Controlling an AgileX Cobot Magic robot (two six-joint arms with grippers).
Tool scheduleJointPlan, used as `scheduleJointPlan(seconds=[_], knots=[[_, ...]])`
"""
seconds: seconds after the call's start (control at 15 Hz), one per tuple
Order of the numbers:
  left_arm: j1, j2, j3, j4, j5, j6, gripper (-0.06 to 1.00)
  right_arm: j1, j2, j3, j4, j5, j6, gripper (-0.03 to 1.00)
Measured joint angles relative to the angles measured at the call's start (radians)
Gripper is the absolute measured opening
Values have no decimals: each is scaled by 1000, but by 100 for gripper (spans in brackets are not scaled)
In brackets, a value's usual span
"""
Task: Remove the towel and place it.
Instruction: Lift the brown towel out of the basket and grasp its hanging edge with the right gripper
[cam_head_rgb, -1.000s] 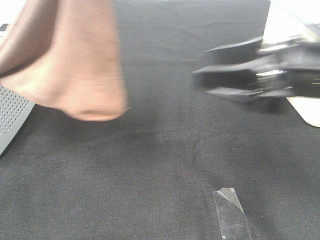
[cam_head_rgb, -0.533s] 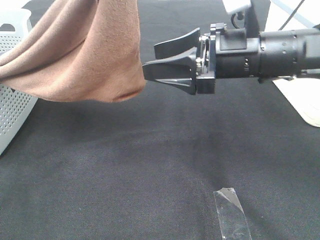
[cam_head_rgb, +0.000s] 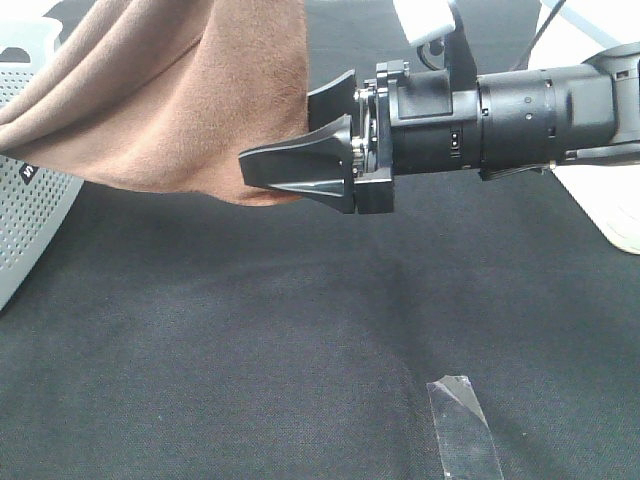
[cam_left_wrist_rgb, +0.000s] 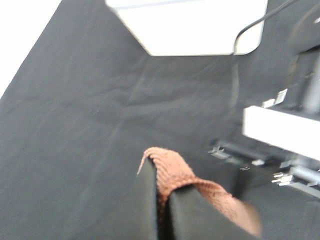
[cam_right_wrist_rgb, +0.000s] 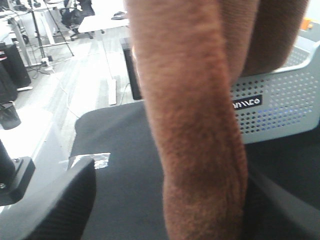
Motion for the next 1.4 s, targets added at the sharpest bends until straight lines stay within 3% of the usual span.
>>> scheduleJointPlan(seconds=[0.27,0.4,0.47,0.53,0.73,0.87,0.93,1.13,1.27,1.4], knots=[[0,0,0,-49,-2,-1,0,0,0,0,1,-17,0,61],[0,0,0,-49,-4,-3,0,0,1,0,0,-48,22,20],[0,0,0,-49,-4,-3,0,0,1,0,0,-52,45,6],[0,0,0,-49,-3,-3,0,0,1,0,0,-58,67,0],[0,0,0,-49,11,-3,0,0,1,0,0,-66,118,0],[0,0,0,-31,39,-5,0,0,1,-1,0,-102,258,0],[0,0,0,28,79,-4,0,0,1,-12,-39,-126,358,0],[-2,0,0,260,142,2,0,0,-61,-145,-482,-184,874,0],[-2,0,0,408,143,34,0,0,-112,-299,-866,-138,1223,0],[1,1,0,460,99,42,0,0,-119,-532,-1260,-45,1530,0]])
